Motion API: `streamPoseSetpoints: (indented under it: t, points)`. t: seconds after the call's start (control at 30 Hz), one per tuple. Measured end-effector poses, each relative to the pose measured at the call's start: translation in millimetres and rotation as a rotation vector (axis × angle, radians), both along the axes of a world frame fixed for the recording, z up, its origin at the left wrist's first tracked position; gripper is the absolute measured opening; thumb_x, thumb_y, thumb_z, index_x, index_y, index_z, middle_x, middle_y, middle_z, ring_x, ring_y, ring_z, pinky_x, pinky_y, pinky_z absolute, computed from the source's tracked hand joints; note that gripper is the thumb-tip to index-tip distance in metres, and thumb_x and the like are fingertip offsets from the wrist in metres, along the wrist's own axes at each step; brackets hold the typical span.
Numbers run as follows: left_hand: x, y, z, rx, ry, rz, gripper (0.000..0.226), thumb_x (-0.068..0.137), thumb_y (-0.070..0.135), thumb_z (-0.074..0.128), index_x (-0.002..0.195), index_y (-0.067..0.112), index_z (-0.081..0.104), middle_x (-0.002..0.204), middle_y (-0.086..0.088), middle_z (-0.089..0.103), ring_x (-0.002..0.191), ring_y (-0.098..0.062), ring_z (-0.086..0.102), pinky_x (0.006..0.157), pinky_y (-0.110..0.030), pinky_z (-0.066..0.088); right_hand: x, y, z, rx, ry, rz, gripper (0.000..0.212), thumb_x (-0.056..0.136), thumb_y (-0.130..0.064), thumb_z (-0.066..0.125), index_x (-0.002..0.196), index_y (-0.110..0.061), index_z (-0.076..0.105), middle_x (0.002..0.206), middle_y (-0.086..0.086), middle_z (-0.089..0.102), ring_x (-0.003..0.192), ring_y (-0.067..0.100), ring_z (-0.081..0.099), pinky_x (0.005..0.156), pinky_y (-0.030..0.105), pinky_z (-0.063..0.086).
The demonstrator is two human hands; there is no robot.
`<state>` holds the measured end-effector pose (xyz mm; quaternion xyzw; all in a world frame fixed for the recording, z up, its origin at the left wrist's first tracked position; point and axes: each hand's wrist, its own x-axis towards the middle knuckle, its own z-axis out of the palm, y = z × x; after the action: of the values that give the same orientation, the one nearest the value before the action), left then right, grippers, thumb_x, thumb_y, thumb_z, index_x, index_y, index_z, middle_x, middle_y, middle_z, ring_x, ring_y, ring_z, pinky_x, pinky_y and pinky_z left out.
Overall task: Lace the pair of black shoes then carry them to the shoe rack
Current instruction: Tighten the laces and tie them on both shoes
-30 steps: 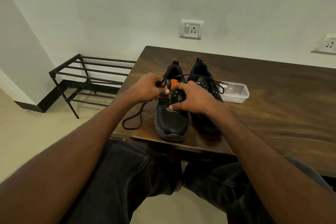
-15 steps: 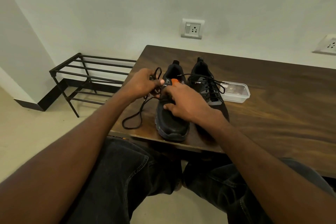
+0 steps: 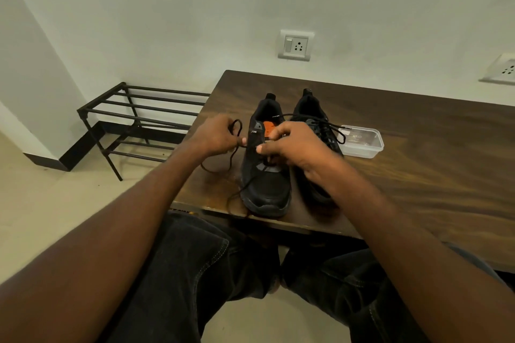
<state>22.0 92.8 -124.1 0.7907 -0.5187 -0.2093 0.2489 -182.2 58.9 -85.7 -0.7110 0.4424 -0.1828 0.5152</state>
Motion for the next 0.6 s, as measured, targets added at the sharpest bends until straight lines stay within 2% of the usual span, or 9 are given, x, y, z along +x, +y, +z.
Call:
streamPoseSetpoints:
  t: [0.07,0.13,0.2,0.23,0.27,0.33,0.4,0.5,0.6]
  points:
    - [0.8,3.4,0.7,0.079,-0.085,0.018,0.037,0.084,0.036,0.084,0.107,0.016,0.064,0.107,-0.008,0.070,0.096,-0.022,0.067,0.088,-0.045,0.058,-14.6,-5.7,17.5,0.268,-0.221,-0.043,0.017,0.087,-0.009,0.079,0.092,-0.016,0.064,0.082,0.007,0.074,0.068,0.014,0.070,0.065,0.028,0.052]
    - [-1.6,5.0,4.4,0.155,-0.232,0.050,0.063,0.082,0.040,0.085,0.132,0.017,0.055,0.135,-0.011,0.058,0.121,-0.028,0.057,0.103,-0.050,0.049,-29.8,-17.7,32.5,0.393,-0.469,-0.121,0.018,0.090,-0.005,0.074,0.095,-0.017,0.062,0.078,0.003,0.066,0.059,0.011,0.062,0.063,0.029,0.053]
    - [-9.2,6.4,14.2,0.110,-0.329,0.068,0.069,0.087,0.043,0.079,0.144,0.022,0.047,0.148,-0.009,0.048,0.138,-0.030,0.045,0.114,-0.056,0.035,-44.1,-29.3,42.3,0.341,-0.602,-0.192,0.018,0.090,-0.006,0.075,0.101,-0.014,0.064,0.078,0.001,0.061,0.052,0.008,0.049,0.052,0.026,0.047]
    - [-13.8,6.3,20.3,0.014,-0.305,0.058,0.061,0.091,0.042,0.074,0.144,0.024,0.049,0.147,-0.006,0.050,0.139,-0.028,0.045,0.115,-0.055,0.032,-49.7,-32.4,45.3,0.240,-0.574,-0.207,0.017,0.091,-0.008,0.075,0.104,-0.013,0.067,0.078,0.000,0.062,0.050,0.007,0.045,0.047,0.024,0.043]
    - [-20.1,6.3,28.0,-0.111,-0.206,0.024,0.052,0.095,0.040,0.070,0.141,0.025,0.052,0.142,-0.003,0.055,0.136,-0.023,0.050,0.114,-0.050,0.037,-55.1,-33.7,47.1,0.135,-0.511,-0.196,0.014,0.093,-0.009,0.074,0.106,-0.012,0.070,0.080,0.001,0.065,0.050,0.007,0.042,0.045,0.022,0.039]
    - [-37.1,9.5,45.1,-0.334,0.172,-0.076,0.036,0.104,0.034,0.060,0.137,0.020,0.058,0.124,0.003,0.068,0.120,-0.011,0.064,0.096,-0.030,0.050,-59.3,-30.8,48.3,0.009,-0.366,-0.089,0.014,0.096,-0.010,0.071,0.110,-0.011,0.074,0.085,0.005,0.073,0.051,0.008,0.044,0.046,0.020,0.038]
    - [-56.7,12.8,59.8,-0.389,0.429,-0.206,0.034,0.107,0.032,0.053,0.137,0.015,0.058,0.112,0.000,0.075,0.104,-0.003,0.071,0.077,-0.014,0.051,-58.1,-24.8,47.4,-0.021,-0.270,0.025,0.017,0.097,-0.009,0.070,0.112,-0.013,0.075,0.092,0.009,0.078,0.054,0.009,0.050,0.052,0.024,0.041]
    - [-65.3,11.8,61.3,-0.333,0.474,-0.345,0.031,0.105,0.034,0.057,0.121,0.009,0.068,0.097,-0.015,0.074,0.080,-0.016,0.071,0.072,-0.023,0.053,-54.7,-22.4,47.0,-0.027,-0.265,0.030,0.018,0.096,-0.007,0.071,0.113,-0.011,0.073,0.093,0.011,0.078,0.054,0.009,0.052,0.052,0.026,0.042]
    - [-48.4,10.6,52.0,-0.225,0.328,-0.347,0.030,0.103,0.036,0.061,0.092,0.012,0.075,0.085,-0.020,0.072,0.070,-0.019,0.065,0.076,-0.040,0.054,-63.2,-31.3,49.5,-0.130,-0.241,-0.113,0.015,0.093,-0.007,0.074,0.107,-0.013,0.075,0.090,0.005,0.078,0.050,0.002,0.052,0.050,0.019,0.043]
